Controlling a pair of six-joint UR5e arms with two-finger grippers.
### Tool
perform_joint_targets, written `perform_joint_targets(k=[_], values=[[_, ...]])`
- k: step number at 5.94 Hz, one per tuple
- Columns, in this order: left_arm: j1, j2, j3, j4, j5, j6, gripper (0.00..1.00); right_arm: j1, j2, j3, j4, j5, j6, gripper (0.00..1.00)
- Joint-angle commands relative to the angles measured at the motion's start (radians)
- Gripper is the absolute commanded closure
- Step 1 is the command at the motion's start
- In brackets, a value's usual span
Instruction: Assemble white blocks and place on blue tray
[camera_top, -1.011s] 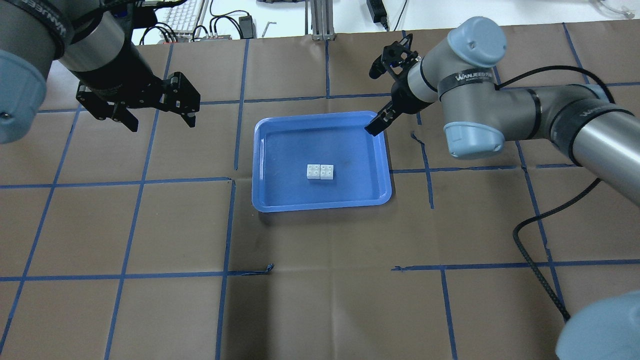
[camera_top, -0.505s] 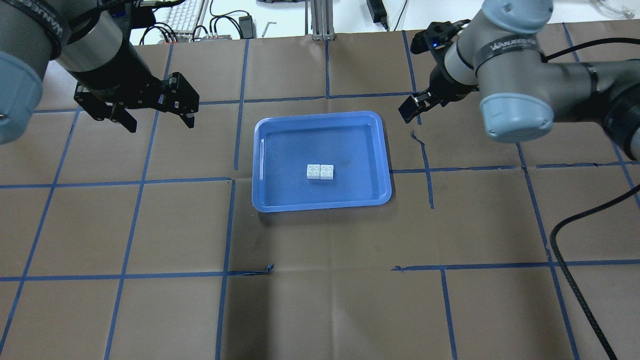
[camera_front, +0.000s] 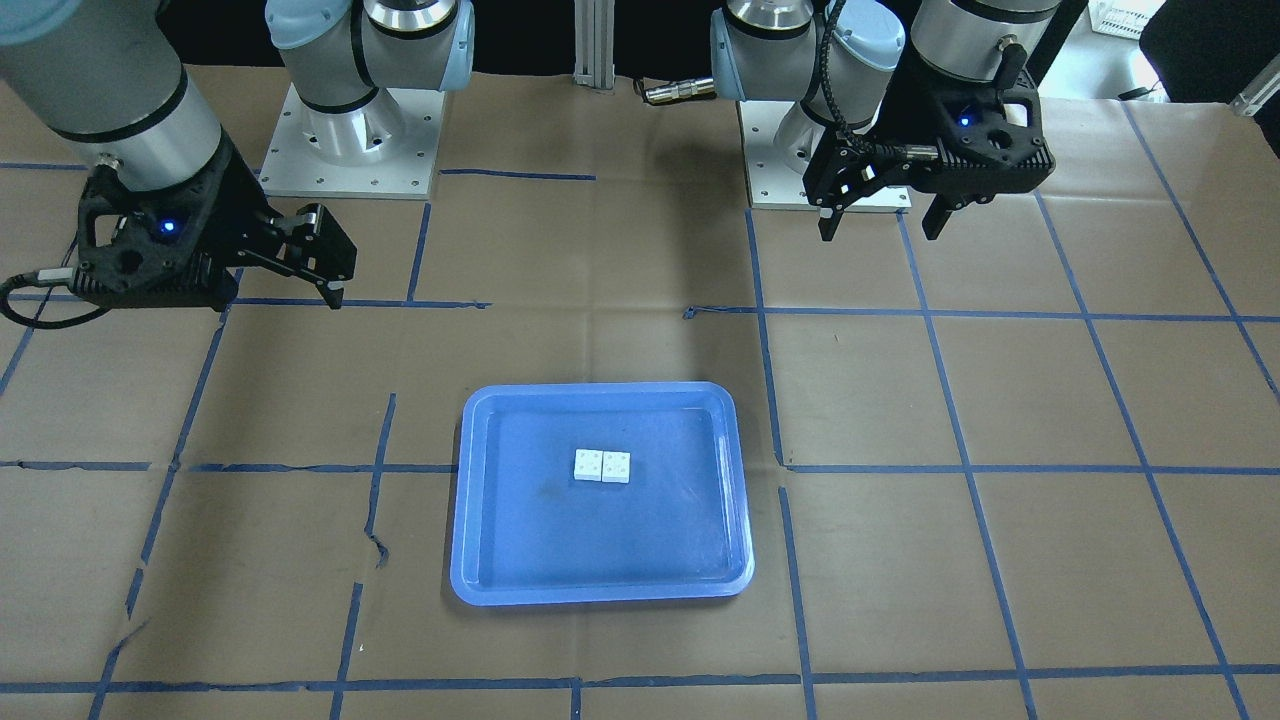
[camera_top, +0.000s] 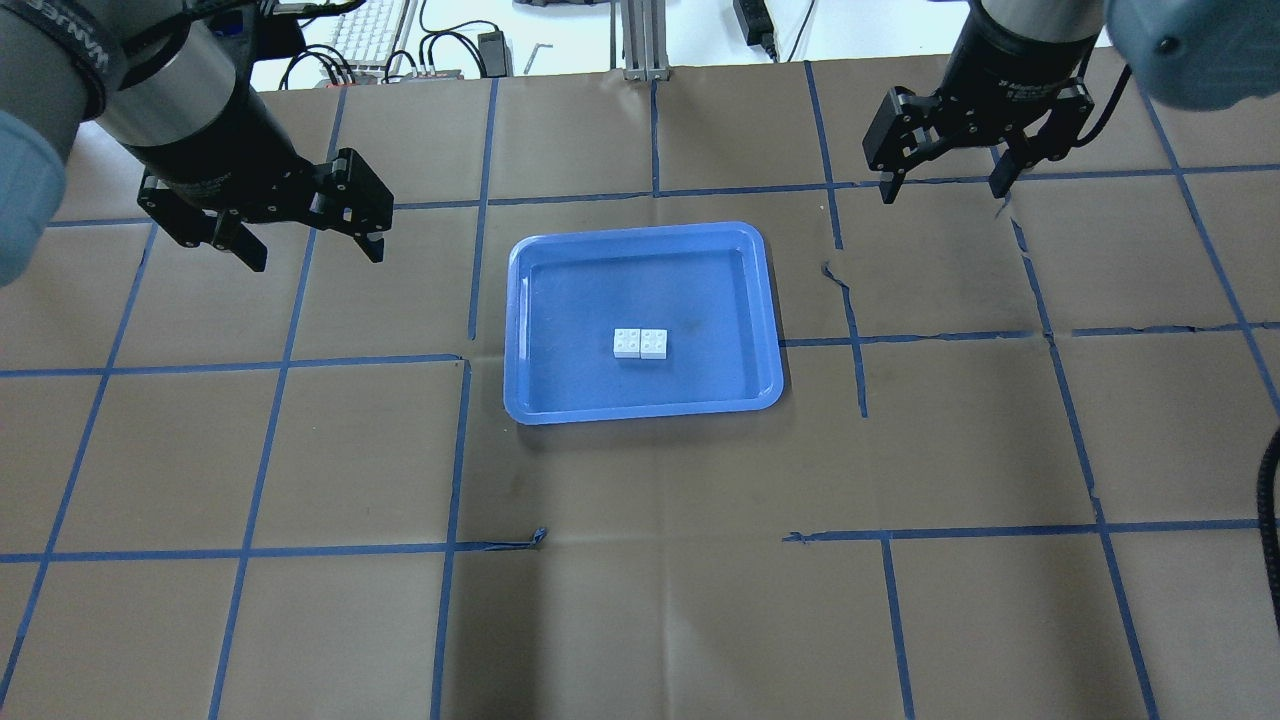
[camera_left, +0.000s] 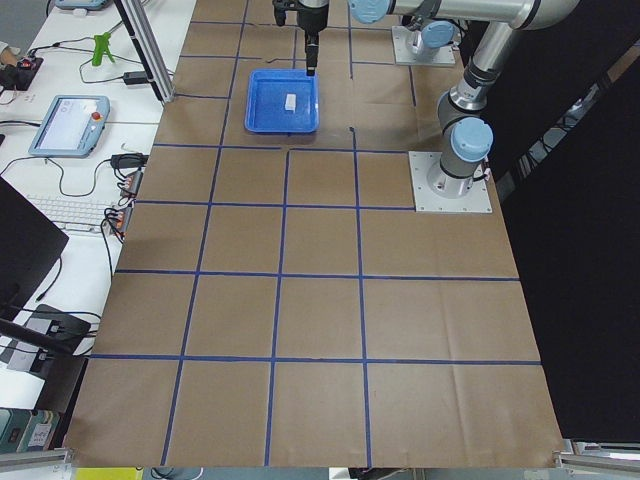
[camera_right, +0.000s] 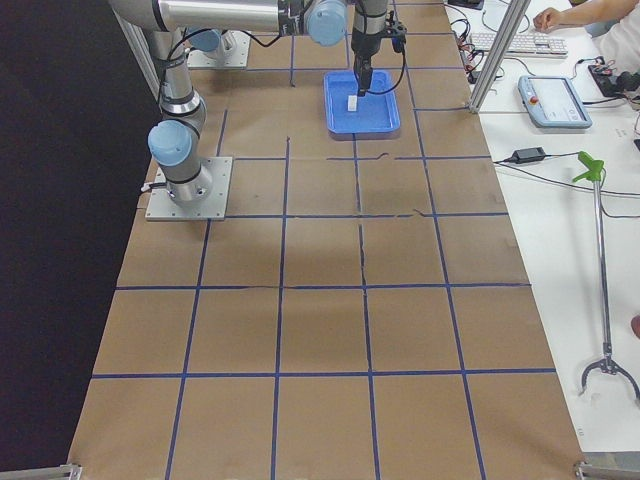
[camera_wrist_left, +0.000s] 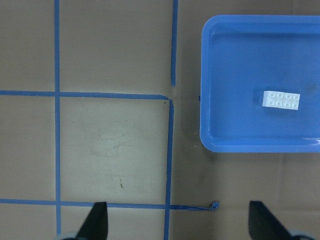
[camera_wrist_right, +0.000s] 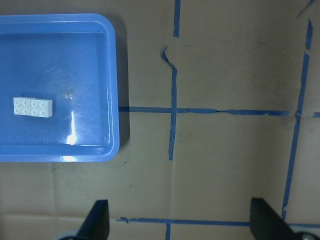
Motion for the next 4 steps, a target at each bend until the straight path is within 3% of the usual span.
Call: perform_joint_targets(k=[1,4], values=[[0.000,0.000,0.000,-0.002,0.001,0.000,0.01,0.040,0.000,-0.044,0.066,-0.014,0.065,0.00],[0.000,0.017,0.003,-0.042,0.003,0.000,0.01,0.032,0.004,-0.035,0.058,-0.011,0.059,0.00]])
